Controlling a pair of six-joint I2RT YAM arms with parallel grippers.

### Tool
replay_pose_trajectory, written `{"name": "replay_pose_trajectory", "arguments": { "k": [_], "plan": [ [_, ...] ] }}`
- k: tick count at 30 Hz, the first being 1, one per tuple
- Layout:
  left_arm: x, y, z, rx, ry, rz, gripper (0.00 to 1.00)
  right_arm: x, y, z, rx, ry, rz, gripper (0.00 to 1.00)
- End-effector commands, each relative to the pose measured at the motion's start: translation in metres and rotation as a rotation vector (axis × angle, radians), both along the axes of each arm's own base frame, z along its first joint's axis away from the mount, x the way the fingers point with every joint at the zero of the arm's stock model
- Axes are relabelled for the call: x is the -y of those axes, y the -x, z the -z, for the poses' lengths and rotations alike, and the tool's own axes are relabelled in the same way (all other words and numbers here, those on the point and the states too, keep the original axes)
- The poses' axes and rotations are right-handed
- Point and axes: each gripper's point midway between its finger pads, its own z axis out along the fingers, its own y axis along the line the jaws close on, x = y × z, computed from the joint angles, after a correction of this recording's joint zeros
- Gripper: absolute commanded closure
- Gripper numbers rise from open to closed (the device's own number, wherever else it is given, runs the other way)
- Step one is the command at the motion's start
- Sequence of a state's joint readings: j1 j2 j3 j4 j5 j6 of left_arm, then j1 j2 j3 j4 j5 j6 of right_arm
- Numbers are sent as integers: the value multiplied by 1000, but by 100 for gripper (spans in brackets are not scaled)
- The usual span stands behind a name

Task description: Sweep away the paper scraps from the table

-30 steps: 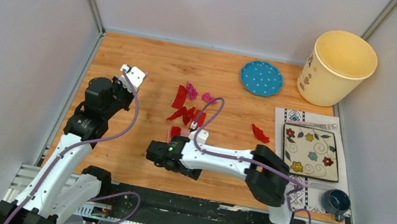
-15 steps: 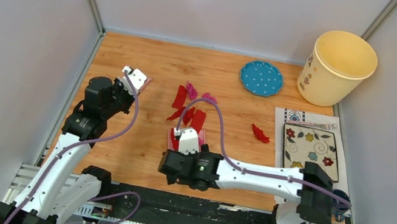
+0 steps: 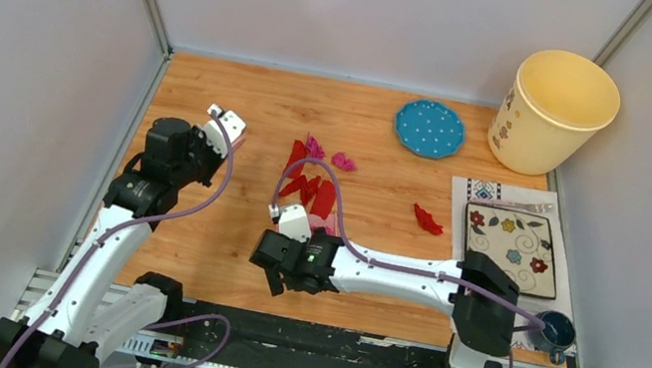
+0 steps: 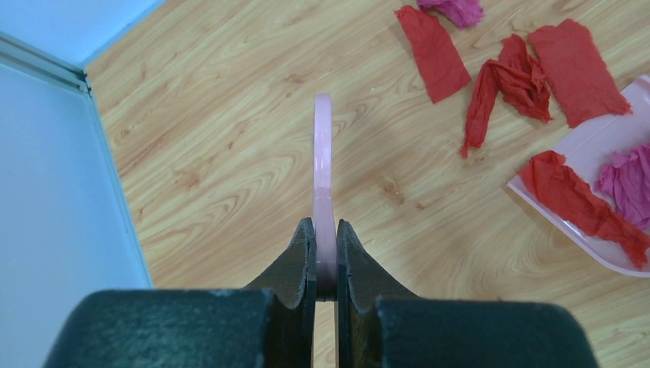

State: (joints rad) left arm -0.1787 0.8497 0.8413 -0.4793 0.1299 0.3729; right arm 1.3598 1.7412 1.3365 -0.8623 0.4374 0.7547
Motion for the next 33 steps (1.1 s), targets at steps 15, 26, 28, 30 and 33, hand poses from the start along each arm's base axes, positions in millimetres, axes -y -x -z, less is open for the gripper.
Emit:
{"name": "replay_pose_trajectory", "arguments": {
  "k": [15,26,28,30,33],
  "plan": [
    [-5,-10,-16,42,-28,-16,100,-3,-19,46,-106,24,66,47],
    [0,-8,-16,28,-8,3,100,3,-14,56,-141,43,43,52],
    [0,-8,-17,31,-7,3,100,5,-16,54,-130,41,48,53],
    [-1,-7,-15,28,-6,3,100,9,-18,51,-116,42,54,64],
    [-1,-7,-14,24,-8,3,100,12,-18,41,-107,39,47,79]
  ]
}}
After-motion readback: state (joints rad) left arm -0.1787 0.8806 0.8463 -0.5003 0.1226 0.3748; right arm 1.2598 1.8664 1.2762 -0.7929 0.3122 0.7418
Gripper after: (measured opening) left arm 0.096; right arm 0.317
